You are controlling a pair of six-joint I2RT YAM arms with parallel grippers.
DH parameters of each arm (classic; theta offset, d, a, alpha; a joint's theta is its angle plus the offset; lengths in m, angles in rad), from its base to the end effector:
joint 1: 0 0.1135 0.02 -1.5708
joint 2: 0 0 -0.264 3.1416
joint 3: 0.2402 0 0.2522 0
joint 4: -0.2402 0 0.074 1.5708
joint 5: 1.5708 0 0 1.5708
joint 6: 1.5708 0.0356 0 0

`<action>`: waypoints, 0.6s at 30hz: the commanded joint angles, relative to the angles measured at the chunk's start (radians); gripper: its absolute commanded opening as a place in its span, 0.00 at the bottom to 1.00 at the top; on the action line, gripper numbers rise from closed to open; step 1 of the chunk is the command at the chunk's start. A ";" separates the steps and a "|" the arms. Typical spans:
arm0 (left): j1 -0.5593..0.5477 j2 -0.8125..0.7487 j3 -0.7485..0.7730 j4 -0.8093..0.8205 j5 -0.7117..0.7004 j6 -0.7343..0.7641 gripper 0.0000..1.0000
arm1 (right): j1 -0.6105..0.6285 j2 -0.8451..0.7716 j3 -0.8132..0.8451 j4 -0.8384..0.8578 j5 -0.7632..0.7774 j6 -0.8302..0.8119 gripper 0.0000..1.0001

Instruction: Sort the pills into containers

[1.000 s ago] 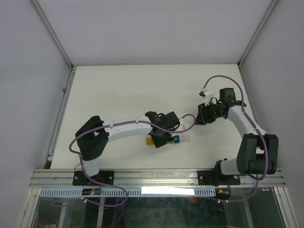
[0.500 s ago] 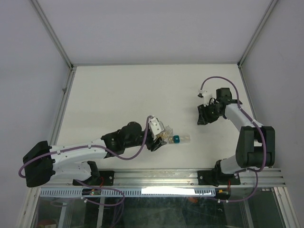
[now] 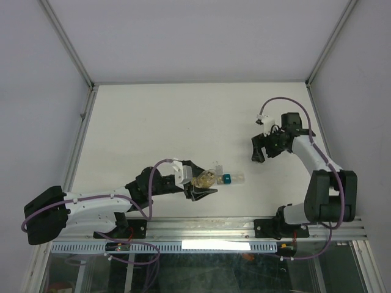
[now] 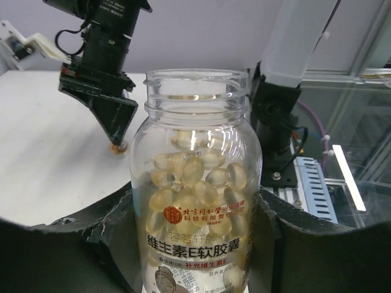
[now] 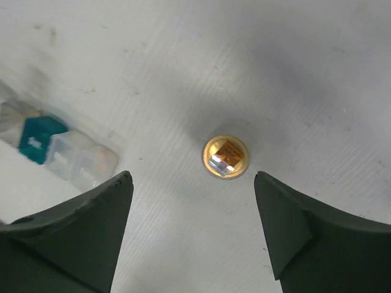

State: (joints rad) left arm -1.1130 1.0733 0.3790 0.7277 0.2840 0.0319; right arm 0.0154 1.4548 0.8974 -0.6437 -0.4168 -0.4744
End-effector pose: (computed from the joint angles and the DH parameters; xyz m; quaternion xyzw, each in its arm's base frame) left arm 0.0922 -0.2096 0.2385 0.4583 0.5234 -0.4505 0.5595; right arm 0.2673 0.0185 0.1977 -0.2701 0.9238 0.1571 0.2214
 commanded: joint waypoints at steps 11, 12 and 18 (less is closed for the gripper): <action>0.116 0.092 0.020 0.360 0.402 -0.201 0.00 | 0.001 -0.555 0.157 -0.329 -0.907 -0.736 0.99; 0.119 0.111 0.024 0.370 0.410 -0.205 0.00 | 0.008 -0.544 0.167 -0.317 -0.909 -0.717 0.99; 0.143 0.234 0.059 0.418 0.406 -0.208 0.00 | 0.019 -0.448 0.125 -0.279 -0.769 -0.737 0.96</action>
State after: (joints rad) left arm -0.9928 1.2564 0.3820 1.0309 0.6418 -0.1444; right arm 0.0292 0.9436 1.0538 -0.9546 -1.2201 -1.1580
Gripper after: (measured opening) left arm 0.522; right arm 0.975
